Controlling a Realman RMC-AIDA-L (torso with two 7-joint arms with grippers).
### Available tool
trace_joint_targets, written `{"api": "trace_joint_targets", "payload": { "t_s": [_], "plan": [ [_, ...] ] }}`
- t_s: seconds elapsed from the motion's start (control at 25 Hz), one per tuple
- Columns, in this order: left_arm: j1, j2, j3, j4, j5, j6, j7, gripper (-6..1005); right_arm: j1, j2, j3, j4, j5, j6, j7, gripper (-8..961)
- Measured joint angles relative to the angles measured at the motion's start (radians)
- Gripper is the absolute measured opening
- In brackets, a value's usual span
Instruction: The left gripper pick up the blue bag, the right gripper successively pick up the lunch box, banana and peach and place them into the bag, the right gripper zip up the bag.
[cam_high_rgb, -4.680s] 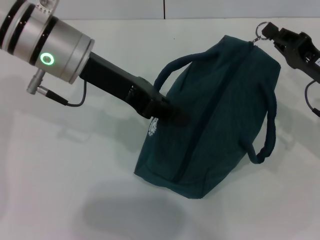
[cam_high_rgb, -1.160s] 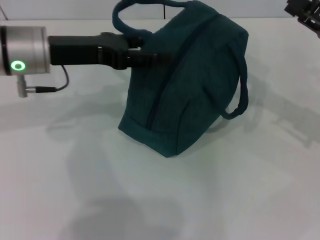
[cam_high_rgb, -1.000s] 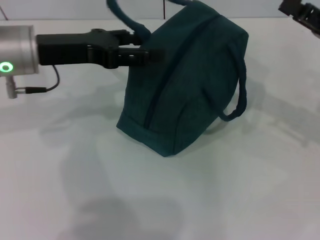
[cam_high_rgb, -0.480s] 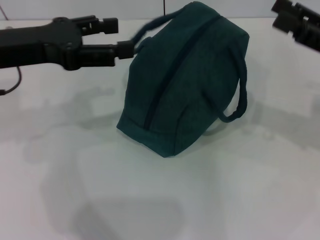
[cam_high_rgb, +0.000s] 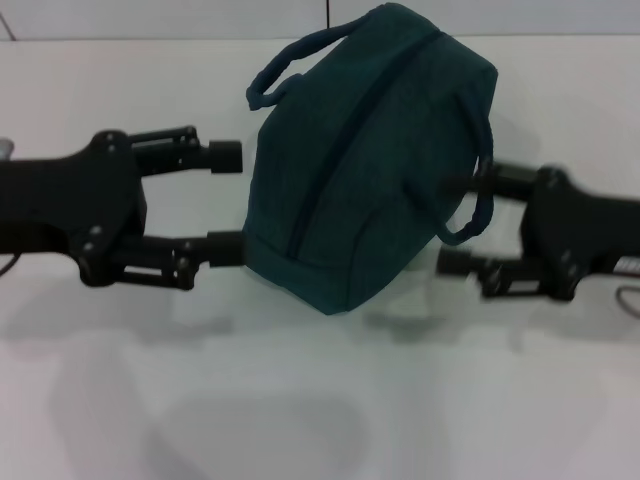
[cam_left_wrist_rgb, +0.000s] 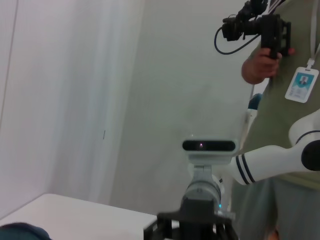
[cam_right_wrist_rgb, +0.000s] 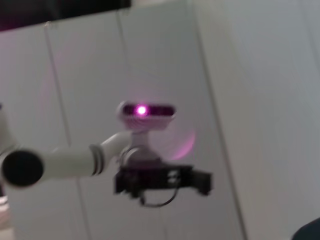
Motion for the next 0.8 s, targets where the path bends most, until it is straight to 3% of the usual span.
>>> {"api": "trace_joint_targets", "payload": {
  "t_s": [0.16, 0.28, 0.8],
  "plan": [
    [-0.002, 0.026, -0.003, -0.105, 0.006, 0.004, 0.061, 881, 0.007, 0.044, 0.0, -0.011, -0.107, 0.026, -0.046, 814],
    [-0.001, 0.044, -0.004, -0.154, 0.006, 0.005, 0.082, 881, 0.009, 0.057, -0.003, -0.014, -0.141, 0.048, -0.053, 814],
    [0.017, 0.043, 0.0, -0.169, 0.008, 0.021, 0.113, 881, 0.013, 0.059, 0.0, -0.004, -0.145, 0.052, -0.063, 814]
  ]
}}
